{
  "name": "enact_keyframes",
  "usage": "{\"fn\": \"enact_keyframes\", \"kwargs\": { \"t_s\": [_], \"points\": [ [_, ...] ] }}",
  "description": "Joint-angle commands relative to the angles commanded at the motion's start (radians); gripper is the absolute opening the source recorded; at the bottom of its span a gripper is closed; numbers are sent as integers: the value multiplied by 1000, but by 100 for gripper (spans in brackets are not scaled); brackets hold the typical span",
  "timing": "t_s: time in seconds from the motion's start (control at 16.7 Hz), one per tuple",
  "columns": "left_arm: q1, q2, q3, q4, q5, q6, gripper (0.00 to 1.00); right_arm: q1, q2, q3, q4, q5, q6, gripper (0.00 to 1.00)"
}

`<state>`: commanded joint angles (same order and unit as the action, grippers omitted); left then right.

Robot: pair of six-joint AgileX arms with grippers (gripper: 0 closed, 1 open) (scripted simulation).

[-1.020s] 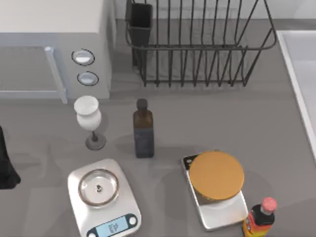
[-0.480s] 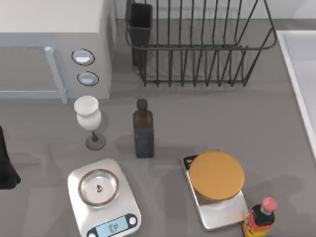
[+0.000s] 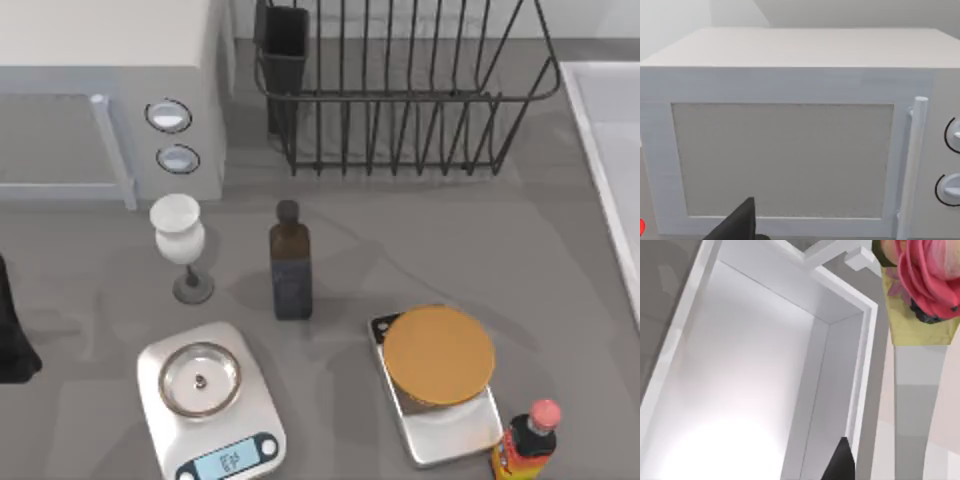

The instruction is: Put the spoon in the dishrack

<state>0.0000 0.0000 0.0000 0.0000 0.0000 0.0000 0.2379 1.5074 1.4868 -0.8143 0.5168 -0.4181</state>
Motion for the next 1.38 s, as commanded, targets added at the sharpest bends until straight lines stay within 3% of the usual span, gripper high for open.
{"fn": "enact_keyframes", "kwargs": {
  "t_s": [0.3,0.6,0.78,1.08,1.38],
  "points": [
    [0,0,0,0,0,0,100,491,-20,-16,422,283,262,0],
    [0,0,0,0,0,0,100,757,-56,-41,725,493,419,0],
    [0,0,0,0,0,0,100,799,-66,-49,790,544,449,0],
    [0,0,0,0,0,0,100,795,-60,-46,791,539,451,0],
    [0,0,0,0,0,0,100,712,97,-60,956,446,447,0]
  ]
}}
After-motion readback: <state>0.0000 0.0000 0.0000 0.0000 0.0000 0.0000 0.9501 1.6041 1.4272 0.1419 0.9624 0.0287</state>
